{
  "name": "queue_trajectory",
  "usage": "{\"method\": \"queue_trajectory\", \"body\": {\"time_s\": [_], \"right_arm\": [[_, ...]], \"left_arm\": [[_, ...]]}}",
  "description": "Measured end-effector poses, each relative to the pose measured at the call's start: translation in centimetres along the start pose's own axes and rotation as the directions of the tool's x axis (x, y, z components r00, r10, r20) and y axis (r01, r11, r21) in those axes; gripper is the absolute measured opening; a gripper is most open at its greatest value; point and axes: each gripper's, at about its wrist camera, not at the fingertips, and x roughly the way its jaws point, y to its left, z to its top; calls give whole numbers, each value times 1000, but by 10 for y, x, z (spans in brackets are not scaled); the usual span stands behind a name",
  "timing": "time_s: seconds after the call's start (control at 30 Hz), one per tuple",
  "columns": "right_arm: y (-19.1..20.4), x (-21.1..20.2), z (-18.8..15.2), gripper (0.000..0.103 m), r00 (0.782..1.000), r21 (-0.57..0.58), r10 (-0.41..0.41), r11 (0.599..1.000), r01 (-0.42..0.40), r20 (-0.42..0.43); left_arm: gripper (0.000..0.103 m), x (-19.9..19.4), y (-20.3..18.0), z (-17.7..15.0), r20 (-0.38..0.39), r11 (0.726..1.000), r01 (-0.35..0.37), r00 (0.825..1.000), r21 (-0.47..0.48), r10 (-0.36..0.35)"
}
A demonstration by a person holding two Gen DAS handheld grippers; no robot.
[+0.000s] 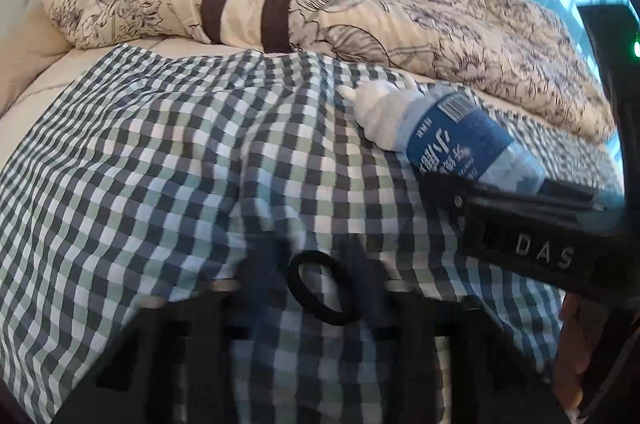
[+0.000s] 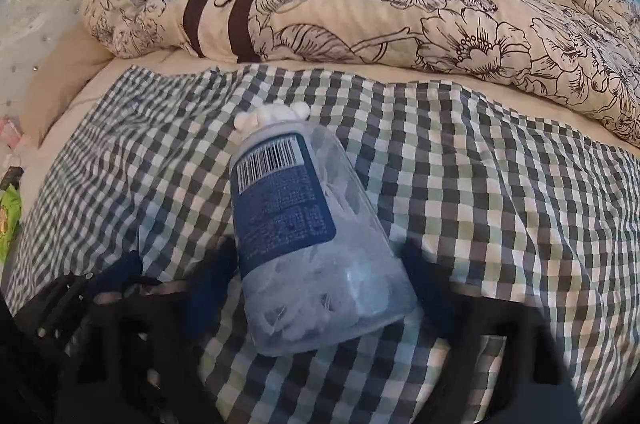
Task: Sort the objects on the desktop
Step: 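Grasp the water bottle with the right gripper while the left gripper grasps the black rubber ring, then carry water bottle and black ring into the cardboard box and release both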
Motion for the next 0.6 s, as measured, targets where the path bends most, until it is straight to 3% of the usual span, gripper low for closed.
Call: {"method": "queue_trajectory", "body": {"time_s": [0.2,0.6], "right_arm": [[-3,-27,-14,66,998,-10,-47,999,47,42],[1,-100,-65,64,998,7,-49,999,49,49]], "left_arm": [[6,-12,4,-1,2,1000,23,1000,8,-23],[5,-91,-24,-6,64,996,-5,998,87,0]]}}
